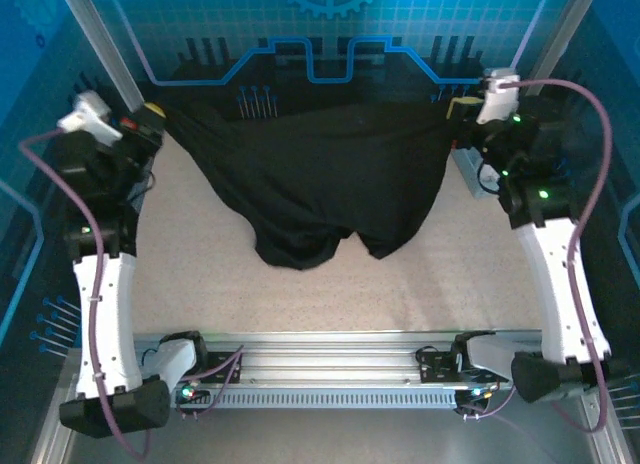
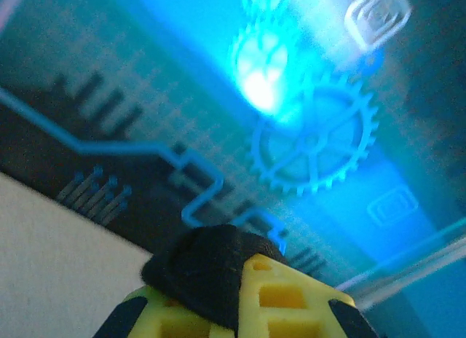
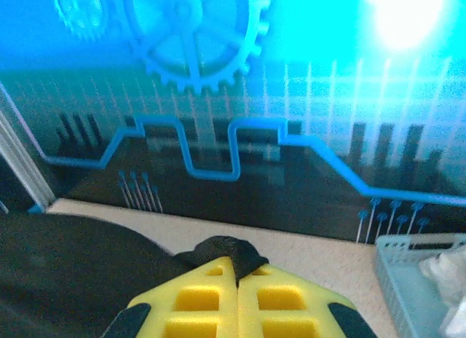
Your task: Fold the inside-out t-shirt
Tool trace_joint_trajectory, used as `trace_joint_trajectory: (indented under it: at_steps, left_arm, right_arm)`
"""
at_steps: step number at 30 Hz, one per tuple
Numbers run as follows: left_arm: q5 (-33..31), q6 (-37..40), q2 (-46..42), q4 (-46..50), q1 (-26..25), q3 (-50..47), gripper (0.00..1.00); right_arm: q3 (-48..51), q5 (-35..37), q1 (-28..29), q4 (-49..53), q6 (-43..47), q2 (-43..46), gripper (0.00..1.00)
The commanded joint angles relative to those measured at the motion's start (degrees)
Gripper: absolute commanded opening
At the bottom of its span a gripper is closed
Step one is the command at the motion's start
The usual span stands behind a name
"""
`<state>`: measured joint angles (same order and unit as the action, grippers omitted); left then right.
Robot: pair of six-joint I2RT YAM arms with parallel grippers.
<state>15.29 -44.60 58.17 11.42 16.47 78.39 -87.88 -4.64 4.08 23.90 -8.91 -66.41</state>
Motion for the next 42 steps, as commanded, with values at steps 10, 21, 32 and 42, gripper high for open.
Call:
trace_joint_trajectory:
  at_steps: [10,21,32,42]
  left_arm:
    - [12.33,2.06,6.35,-0.34,2.47,1.62,0.0]
    - [17.5,3.18,4.26,-5.5,-1.9,-13.0,0.0]
    - [21.58,7.71,-1.36,9.66,6.57,-9.53,0.0]
    - [19.94,3.64,0.23,4.37,6.69,-4.3,0.0]
  right_arm:
    - [6.61,-11.21,-2.91,-0.23,-3.28,0.23,0.0]
    - [13.11,-13.61,2.63,4.08,-2.86,-6.14,0.01]
    - [22.54,-4.71,3.59,13.6,-0.77,6.9,0.02]
    - [10.13,-3.14,1.9,13.26,0.22,8.56,0.01]
